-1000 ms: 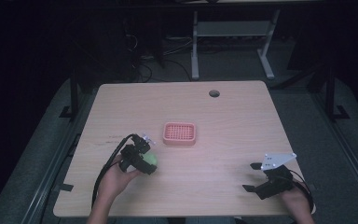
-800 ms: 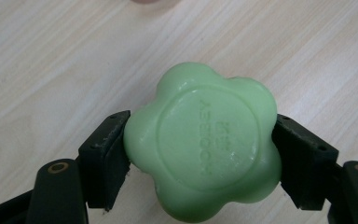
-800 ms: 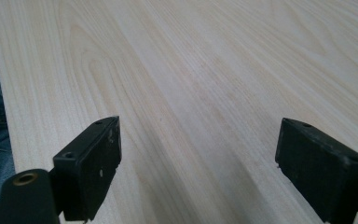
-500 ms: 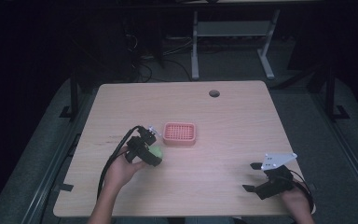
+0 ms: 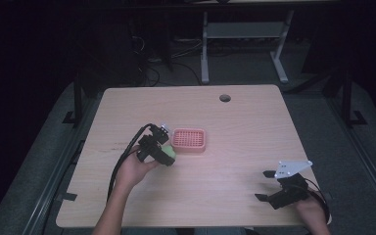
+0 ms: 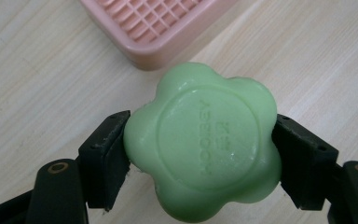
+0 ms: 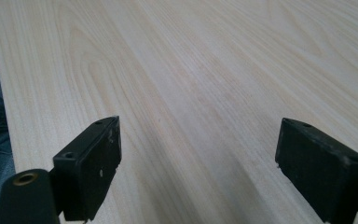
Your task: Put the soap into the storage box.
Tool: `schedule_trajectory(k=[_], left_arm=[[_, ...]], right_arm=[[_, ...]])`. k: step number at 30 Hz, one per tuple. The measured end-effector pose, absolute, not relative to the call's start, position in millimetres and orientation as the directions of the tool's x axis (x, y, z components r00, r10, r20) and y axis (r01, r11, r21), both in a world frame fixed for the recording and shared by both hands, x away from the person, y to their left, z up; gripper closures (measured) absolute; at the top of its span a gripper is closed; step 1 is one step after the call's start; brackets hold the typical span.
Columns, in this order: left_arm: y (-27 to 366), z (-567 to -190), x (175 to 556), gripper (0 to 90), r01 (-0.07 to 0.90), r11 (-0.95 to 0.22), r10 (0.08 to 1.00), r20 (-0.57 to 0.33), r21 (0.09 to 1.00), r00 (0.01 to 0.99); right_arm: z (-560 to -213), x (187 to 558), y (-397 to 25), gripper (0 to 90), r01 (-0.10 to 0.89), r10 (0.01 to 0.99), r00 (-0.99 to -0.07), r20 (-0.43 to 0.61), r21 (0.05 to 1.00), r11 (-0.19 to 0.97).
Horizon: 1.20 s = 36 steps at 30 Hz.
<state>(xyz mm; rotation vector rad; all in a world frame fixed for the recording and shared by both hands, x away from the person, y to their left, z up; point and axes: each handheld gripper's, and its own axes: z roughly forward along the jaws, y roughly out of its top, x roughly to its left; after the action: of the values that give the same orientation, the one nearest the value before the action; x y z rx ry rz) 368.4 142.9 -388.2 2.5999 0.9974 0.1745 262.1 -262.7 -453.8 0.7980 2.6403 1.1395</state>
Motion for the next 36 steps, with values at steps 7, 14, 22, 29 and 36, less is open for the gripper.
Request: schedule_trajectory(k=[7, 14, 22, 29, 36], left_arm=[[136, -384, 378, 26.8, 0.627, -0.688, 0.670, -0.013, 0.365, 0.743], [126, -376, 389, 26.7, 0.617, -0.695, 0.663, -0.005, 0.368, 0.749], [118, -373, 400, 26.7, 0.617, -0.697, 0.663, -0.001, 0.366, 0.749], [114, -374, 412, 26.7, 0.633, -0.677, 0.677, -0.022, 0.376, 0.736], [112, -380, 423, 26.7, 0.648, -0.672, 0.685, -0.029, 0.359, 0.728]], right_arm=[[-453, 262, -263, 13.8, 0.413, 0.534, -0.843, 0.065, 0.715, 0.564], [-453, 262, -265, 13.8, 0.411, 0.534, -0.843, 0.066, 0.718, 0.561], [-453, 261, -265, 13.8, 0.413, 0.538, -0.840, 0.069, 0.724, 0.552], [-452, 261, -266, 13.8, 0.410, 0.538, -0.840, 0.067, 0.727, 0.550], [-452, 260, -266, 13.7, 0.408, 0.537, -0.841, 0.066, 0.730, 0.549]])
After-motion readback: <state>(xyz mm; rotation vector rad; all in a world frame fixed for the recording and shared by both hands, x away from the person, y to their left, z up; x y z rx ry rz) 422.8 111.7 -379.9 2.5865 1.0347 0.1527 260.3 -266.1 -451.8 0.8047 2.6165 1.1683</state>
